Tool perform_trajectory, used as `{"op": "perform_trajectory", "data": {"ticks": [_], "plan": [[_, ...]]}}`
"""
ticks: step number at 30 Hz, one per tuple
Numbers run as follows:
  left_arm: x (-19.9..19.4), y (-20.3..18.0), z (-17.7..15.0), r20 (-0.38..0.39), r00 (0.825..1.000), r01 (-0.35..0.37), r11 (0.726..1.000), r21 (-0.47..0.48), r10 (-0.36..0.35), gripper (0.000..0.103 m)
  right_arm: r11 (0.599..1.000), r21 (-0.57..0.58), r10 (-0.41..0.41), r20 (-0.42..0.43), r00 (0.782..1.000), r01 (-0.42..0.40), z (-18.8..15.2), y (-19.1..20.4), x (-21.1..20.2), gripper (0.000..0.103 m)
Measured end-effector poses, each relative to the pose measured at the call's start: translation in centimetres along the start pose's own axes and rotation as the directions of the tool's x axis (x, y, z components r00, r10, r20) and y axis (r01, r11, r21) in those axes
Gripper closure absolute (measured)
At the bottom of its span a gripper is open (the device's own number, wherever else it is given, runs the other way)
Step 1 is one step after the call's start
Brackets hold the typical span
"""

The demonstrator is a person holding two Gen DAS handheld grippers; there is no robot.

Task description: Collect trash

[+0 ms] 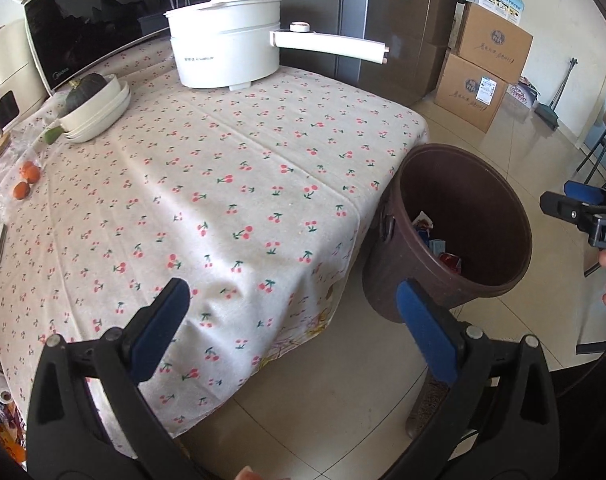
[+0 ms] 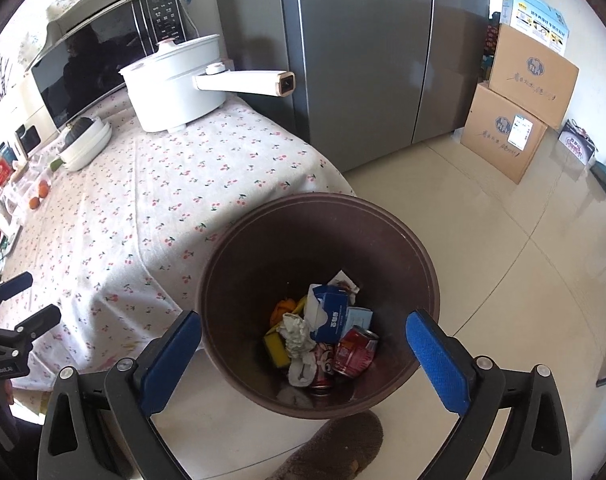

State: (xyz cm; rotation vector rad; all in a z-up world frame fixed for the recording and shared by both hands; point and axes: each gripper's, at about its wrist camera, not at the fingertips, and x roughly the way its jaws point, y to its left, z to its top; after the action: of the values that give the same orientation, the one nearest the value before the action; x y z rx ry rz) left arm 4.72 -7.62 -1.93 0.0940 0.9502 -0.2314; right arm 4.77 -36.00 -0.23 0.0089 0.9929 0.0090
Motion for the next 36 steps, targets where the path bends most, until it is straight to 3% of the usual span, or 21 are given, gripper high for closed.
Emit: {"op": "perform_trajectory", "data": {"ticks": [5,10,17,22,36], "plan": [[-3.3,1.4,-1.0,0.042,0.998,-0.049,0.998,-0.044,0.051,0.0,0.999,-0.053,0.002,0.072,0.997,0.002,-0.6,3.3,-2.5,0.0],[-6.7,3.0,-2.2,0.127,0.99,-0.043,0.989,-0.144,0.062,0.0,0.997,-0.078,0.014,0.133,0.991,-0.004,-2.3,6.9,-4.6,0.0],[-9.4,2.6,-4.0,0.228,0.96,-0.124,0.975,-0.185,0.165,0.0,0.992,-0.123,0.006,0.225,0.974,0.022,-4.9,10.7,-6.7,0.0],[-10.2,2.1,-4.5,0.281,0.937,-0.159,0.969,-0.188,0.208,0.0,0.988,-0.143,-0.013,0.281,0.96,0.056,-4.8,12.1,-7.3,0.0],[-9.4,1.8,-4.8,0.253,0.949,-0.14,0.971,-0.193,0.187,0.0,0.99,-0.124,-0.022,0.32,0.947,0.065,-4.8,12.2,-7.9,0.0]]}}
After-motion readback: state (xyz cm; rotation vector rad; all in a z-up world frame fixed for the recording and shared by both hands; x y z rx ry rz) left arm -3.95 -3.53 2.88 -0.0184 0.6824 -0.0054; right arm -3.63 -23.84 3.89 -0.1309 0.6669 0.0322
